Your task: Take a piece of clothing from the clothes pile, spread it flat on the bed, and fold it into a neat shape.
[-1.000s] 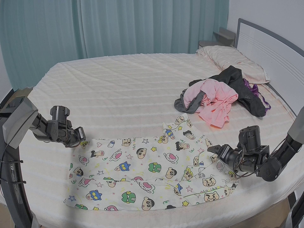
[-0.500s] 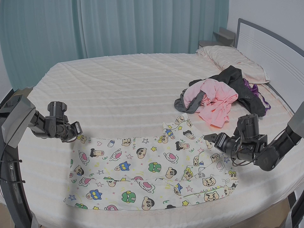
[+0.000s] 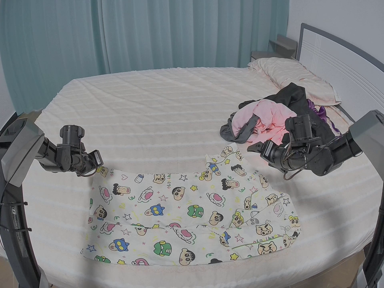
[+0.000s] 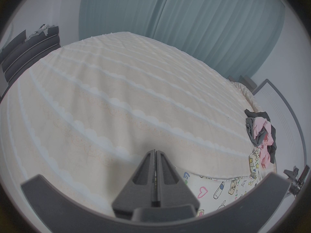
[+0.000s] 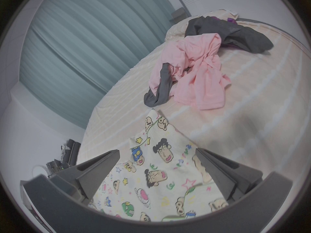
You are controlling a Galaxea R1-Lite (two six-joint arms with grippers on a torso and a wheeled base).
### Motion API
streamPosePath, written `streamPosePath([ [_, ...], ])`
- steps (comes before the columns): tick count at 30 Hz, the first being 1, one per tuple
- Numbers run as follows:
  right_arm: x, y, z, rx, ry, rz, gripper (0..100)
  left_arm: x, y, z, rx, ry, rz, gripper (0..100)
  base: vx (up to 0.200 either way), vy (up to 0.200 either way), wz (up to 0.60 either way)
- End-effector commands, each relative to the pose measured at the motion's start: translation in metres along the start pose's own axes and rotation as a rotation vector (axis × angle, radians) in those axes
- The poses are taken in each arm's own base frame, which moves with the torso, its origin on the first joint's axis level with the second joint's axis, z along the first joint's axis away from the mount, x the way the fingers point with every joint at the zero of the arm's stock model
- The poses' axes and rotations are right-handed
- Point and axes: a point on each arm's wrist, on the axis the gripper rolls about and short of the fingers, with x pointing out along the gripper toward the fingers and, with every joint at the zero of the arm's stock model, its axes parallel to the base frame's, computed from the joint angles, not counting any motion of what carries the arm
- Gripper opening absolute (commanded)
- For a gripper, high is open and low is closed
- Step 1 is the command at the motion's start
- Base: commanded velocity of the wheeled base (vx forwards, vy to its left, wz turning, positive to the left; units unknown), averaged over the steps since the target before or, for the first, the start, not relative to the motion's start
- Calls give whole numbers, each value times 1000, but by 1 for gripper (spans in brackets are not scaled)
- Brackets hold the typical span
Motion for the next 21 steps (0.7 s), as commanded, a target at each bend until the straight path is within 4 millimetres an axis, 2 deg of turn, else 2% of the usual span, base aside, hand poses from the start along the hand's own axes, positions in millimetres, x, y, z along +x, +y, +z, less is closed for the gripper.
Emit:
streamPosePath([
  [1, 52, -26, 4, -67, 74, -55, 100, -4, 0, -2, -1, 7, 10, 0, 0, 0, 0],
  [8, 76, -40, 13, -135, 83, -34, 100, -14, -2, -6, -40, 16, 9, 0, 0, 0, 0],
  [13, 93, -48, 3, -154, 134, 32, 100, -17, -5, -10, -44, 40, 10, 0, 0, 0, 0],
  [21, 110, -39, 5, -186, 126, 108, 100, -24, -9, -11, -42, 58, 13, 0, 0, 0, 0],
])
